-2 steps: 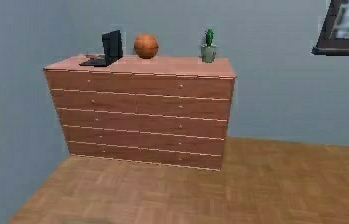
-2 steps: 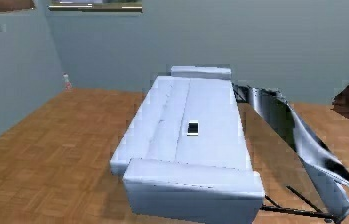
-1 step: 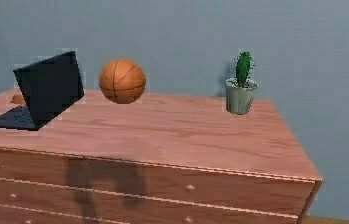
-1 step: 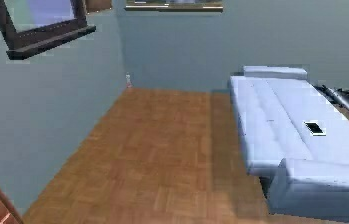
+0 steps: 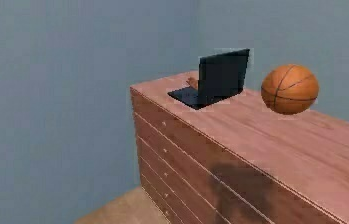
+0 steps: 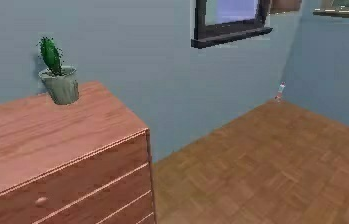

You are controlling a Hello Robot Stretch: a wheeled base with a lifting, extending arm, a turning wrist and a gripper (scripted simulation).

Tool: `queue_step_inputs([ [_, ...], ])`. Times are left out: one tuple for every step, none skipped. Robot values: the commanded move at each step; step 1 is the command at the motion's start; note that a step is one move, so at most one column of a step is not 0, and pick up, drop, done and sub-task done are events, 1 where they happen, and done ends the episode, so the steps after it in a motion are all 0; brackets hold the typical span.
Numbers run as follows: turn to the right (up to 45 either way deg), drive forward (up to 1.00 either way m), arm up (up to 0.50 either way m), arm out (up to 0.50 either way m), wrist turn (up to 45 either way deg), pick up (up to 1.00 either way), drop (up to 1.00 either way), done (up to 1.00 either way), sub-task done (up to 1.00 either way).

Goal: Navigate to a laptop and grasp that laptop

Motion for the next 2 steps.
queue_step_inputs([
  [-45.0,0.0,0.0,0.0,0.0,0.0,0.0,0.0,0.0],
  [-33.0,0.0,0.0,0.0,0.0,0.0,0.0,0.0,0.0],
])
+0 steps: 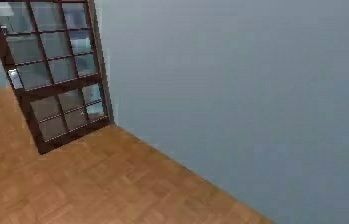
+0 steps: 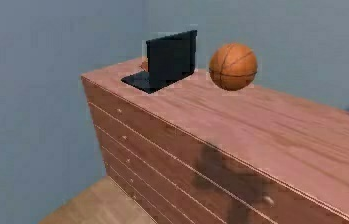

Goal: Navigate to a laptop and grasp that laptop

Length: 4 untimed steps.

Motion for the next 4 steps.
queue_step_inputs([
  [45.0,0.0,0.0,0.0,0.0,0.0,0.0,0.0,0.0],
  [15.0,0.0,0.0,0.0,0.0,0.0,0.0,0.0,0.0],
  [0.0,0.85,0.0,0.0,0.0,0.0,0.0,0.0,0.0],
  [-18.0,0.0,0.0,0.0,0.0,0.0,0.0,0.0,0.0],
])
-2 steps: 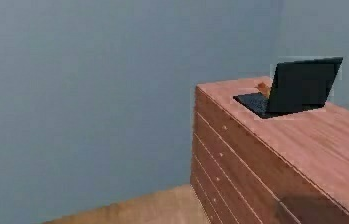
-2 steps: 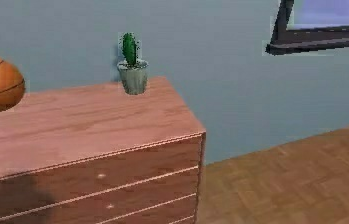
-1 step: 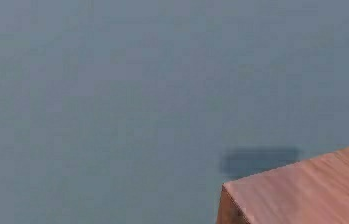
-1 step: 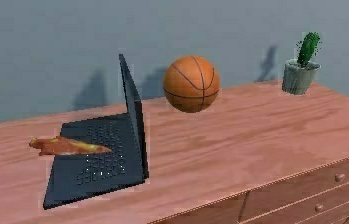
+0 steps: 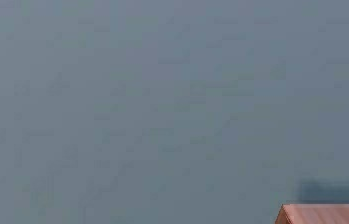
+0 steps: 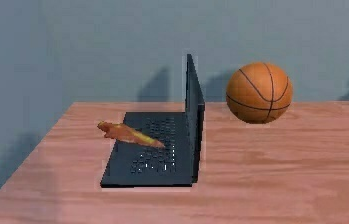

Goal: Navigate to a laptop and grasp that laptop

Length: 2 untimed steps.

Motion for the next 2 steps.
queue_step_inputs([
  [0.0,0.0,0.5,0.0,0.0,0.0,0.0,0.0,0.0],
  [0.0,0.0,0.38,0.0,0.0,0.0,0.0,0.0,0.0],
])
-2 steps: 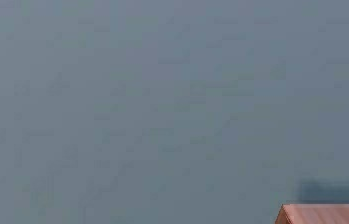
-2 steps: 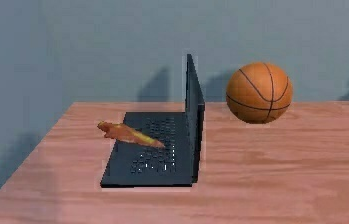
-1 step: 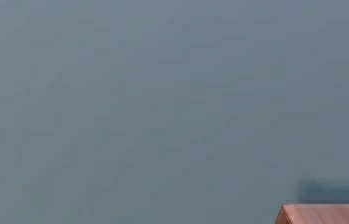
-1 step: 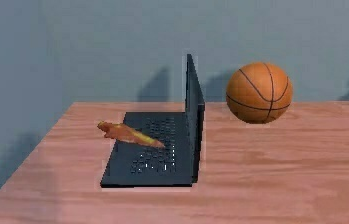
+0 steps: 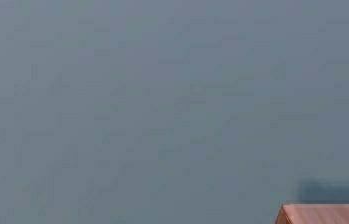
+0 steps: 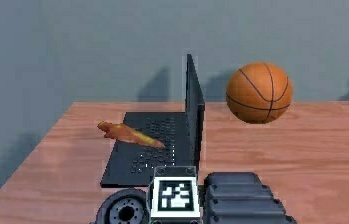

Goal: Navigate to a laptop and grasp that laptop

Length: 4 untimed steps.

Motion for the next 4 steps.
queue_step_inputs([
  [0.0,0.0,0.0,0.08,0.0,0.0,0.0,0.0,0.0],
  [0.0,0.0,0.0,0.0,45.0,0.0,0.0,0.0,0.0],
  [0.0,0.0,0.0,0.0,45.0,0.0,0.0,0.0,0.0],
  [0.0,0.0,0.0,0.0,45.0,0.0,0.0,0.0,0.0],
])
